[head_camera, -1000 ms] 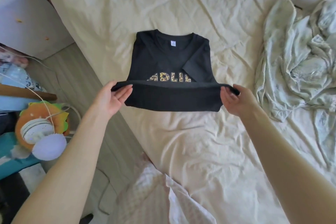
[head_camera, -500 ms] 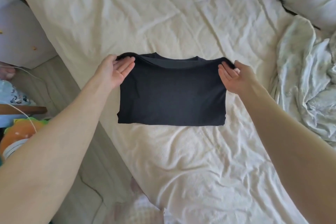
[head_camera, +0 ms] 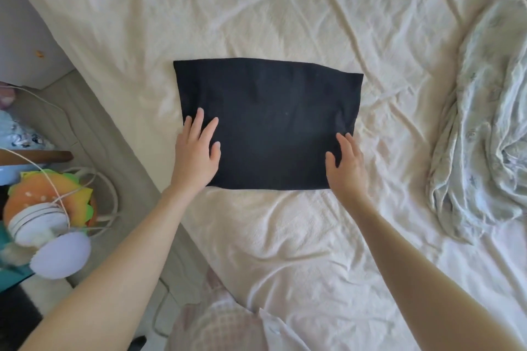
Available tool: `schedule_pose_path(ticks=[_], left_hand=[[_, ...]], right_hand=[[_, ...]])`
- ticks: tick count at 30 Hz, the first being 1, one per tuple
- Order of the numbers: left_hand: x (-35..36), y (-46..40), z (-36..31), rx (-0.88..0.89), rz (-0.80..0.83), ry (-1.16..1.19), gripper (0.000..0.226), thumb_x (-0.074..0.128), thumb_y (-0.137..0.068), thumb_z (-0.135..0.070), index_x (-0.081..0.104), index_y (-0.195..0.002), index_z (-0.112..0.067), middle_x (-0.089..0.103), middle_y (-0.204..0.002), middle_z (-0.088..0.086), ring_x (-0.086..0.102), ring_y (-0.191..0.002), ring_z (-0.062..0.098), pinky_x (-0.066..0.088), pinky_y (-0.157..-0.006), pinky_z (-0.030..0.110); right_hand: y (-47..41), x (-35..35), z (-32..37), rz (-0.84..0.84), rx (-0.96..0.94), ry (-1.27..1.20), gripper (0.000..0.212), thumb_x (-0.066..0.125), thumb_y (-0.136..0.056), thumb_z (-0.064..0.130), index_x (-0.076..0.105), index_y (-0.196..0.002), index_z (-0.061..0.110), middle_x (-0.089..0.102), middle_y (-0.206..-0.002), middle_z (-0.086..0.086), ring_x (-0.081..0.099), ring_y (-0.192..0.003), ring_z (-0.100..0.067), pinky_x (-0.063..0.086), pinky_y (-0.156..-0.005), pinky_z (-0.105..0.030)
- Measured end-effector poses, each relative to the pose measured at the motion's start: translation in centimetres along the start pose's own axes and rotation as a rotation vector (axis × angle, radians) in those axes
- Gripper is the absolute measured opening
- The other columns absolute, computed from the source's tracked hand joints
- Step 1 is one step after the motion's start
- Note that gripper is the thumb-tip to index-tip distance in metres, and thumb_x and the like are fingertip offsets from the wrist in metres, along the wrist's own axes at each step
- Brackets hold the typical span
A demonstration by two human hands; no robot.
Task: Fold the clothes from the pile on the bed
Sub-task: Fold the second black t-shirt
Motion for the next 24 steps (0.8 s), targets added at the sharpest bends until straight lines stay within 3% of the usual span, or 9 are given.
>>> schedule_pose_path(ticks=[3, 5, 7, 9, 11, 13, 17, 19, 24], left_hand=[[0.0, 4.5, 2.7, -0.169, -0.139, 0.271, 0.044, 0.049, -0.095, -0.007, 0.041, -0.139, -0.009, 0.032, -0.148, 0.007, 0.028, -0.139, 0.021, 0.029, -0.111, 0.032], [0.4, 7.1, 5.4, -0.428, -0.227, 0.472, 0.038, 0.052, -0.095, -0.009, 0.044, -0.132, -0.008, 0.045, -0.134, 0.003, 0.046, -0.123, 0.022, 0.041, -0.096, 0.029], [1.7, 9.0, 7.1, -0.695, -0.182, 0.753, 0.031, 0.054, -0.095, -0.017, 0.046, -0.125, -0.012, 0.052, -0.128, 0.008, 0.058, -0.105, 0.021, 0.047, -0.084, 0.028], [3.0, 9.8, 7.4, -0.818, -0.063, 1.035, 0.028, 0.056, -0.094, -0.022, 0.046, -0.12, -0.015, 0.059, -0.119, 0.013, 0.064, -0.094, 0.02, 0.051, -0.078, 0.029], [3.6, 9.5, 7.2, -0.838, 0.007, 1.198, 0.033, 0.06, -0.092, -0.025, 0.045, -0.12, -0.015, 0.064, -0.11, 0.015, 0.067, -0.095, 0.025, 0.053, -0.079, 0.032], [3.8, 8.7, 7.2, -0.85, 0.016, 1.302, 0.039, 0.061, -0.092, -0.021, 0.045, -0.125, -0.009, 0.063, -0.111, 0.017, 0.066, -0.1, 0.028, 0.054, -0.083, 0.033], [3.6, 7.8, 7.0, -0.899, 0.033, 1.358, 0.008, 0.054, -0.095, -0.011, 0.059, -0.1, -0.008, 0.065, -0.099, 0.006, 0.064, -0.084, 0.015, 0.053, -0.07, 0.021], [3.3, 8.1, 7.4, -0.936, 0.007, 1.354, 0.005, 0.055, -0.094, -0.009, 0.059, -0.091, -0.009, 0.063, -0.092, 0.004, 0.059, -0.078, 0.012, 0.05, -0.065, 0.019], [2.3, 10.2, 8.4, -0.911, 0.005, 1.325, 0.004, 0.057, -0.092, -0.007, 0.061, -0.091, -0.008, 0.063, -0.088, 0.003, 0.054, -0.073, 0.012, 0.048, -0.065, 0.019]], right_hand=[[3.0, -0.6, -4.2, -0.13, 0.223, -0.256, 0.037, 0.048, -0.096, 0.017, 0.048, -0.133, 0.012, 0.051, -0.131, 0.0, 0.048, -0.122, -0.016, 0.038, -0.097, -0.025], [4.2, -1.0, -6.1, -0.217, 0.406, -0.432, 0.031, 0.053, -0.094, 0.019, 0.054, -0.123, 0.013, 0.058, -0.118, 0.001, 0.054, -0.11, -0.014, 0.039, -0.09, -0.023], [4.3, -0.8, -7.1, -0.194, 0.527, -0.593, 0.022, 0.057, -0.092, 0.02, 0.057, -0.114, 0.014, 0.06, -0.108, 0.002, 0.056, -0.099, -0.012, 0.044, -0.089, -0.027], [4.2, -0.3, -7.3, -0.089, 0.619, -0.721, 0.014, 0.059, -0.092, 0.022, 0.057, -0.105, 0.015, 0.058, -0.093, 0.003, 0.056, -0.083, -0.012, 0.049, -0.084, -0.032], [3.9, -0.1, -7.2, -0.004, 0.667, -0.784, 0.005, 0.06, -0.092, 0.02, 0.057, -0.088, 0.017, 0.053, -0.076, 0.002, 0.052, -0.066, -0.011, 0.051, -0.075, -0.03], [3.5, -0.1, -7.0, 0.014, 0.672, -0.854, 0.022, 0.06, -0.091, 0.013, 0.05, -0.072, 0.015, 0.046, -0.058, 0.004, 0.044, -0.052, -0.009, 0.047, -0.065, -0.026], [4.0, -0.3, -7.3, -0.07, 0.805, -1.058, 0.009, 0.065, -0.086, 0.003, 0.058, -0.081, 0.006, 0.062, -0.079, -0.004, 0.062, -0.075, -0.013, 0.052, -0.07, -0.02], [4.6, -0.4, -8.1, -0.117, 0.878, -1.144, 0.01, 0.065, -0.084, -0.002, 0.058, -0.079, 0.004, 0.059, -0.077, -0.004, 0.059, -0.072, -0.011, 0.051, -0.069, -0.019], [6.2, -1.4, -9.8, -0.199, 0.927, -1.138, 0.013, 0.061, -0.085, -0.004, 0.054, -0.078, 0.005, 0.051, -0.074, -0.003, 0.052, -0.067, -0.009, 0.05, -0.069, -0.019]])
Point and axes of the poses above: each hand's wrist, its own y-axis away from the middle knuckle, its own x-axis out of the palm, z = x × y, the point moved 6 cm from there along -y, towards the middle knuckle
